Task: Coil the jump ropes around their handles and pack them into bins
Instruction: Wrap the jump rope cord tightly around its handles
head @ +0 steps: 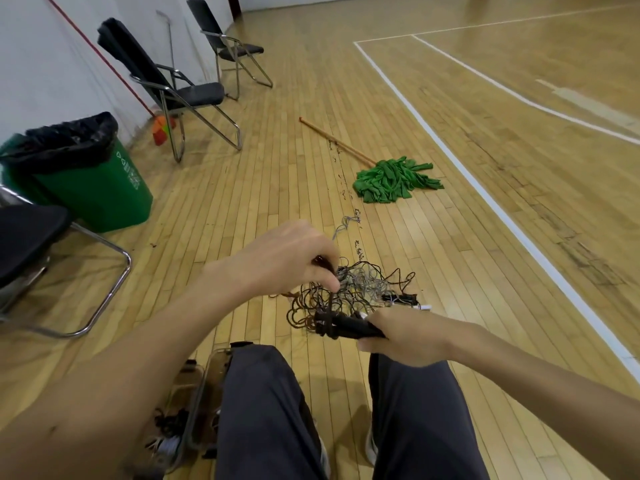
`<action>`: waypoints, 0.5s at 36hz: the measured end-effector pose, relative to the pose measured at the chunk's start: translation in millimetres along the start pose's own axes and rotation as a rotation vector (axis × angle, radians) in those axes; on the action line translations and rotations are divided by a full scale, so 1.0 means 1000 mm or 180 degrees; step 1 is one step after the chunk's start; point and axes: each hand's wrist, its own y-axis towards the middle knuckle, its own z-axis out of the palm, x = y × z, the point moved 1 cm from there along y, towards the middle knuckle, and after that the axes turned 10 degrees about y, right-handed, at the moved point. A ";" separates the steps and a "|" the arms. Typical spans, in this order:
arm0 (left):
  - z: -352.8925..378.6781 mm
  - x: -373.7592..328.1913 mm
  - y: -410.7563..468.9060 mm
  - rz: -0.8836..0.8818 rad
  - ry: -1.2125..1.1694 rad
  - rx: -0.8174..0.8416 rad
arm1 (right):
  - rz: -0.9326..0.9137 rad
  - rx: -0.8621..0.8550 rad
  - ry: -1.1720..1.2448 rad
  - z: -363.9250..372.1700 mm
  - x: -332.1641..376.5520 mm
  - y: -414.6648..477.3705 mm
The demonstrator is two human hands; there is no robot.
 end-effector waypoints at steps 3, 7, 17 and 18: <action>0.004 0.007 0.002 -0.0107 -0.0410 -0.0011 | -0.0164 0.0055 0.0008 0.003 0.002 -0.006; 0.012 0.010 0.003 -0.0204 -0.0772 0.0039 | -0.0387 0.0097 -0.0037 0.004 0.005 -0.012; 0.048 0.015 0.001 -0.0537 -0.2602 -0.0095 | -0.1080 -0.0093 0.0189 -0.003 0.017 -0.024; 0.052 0.014 -0.001 -0.0570 -0.2778 -0.0108 | -0.1144 -0.0185 0.0341 -0.003 0.016 -0.024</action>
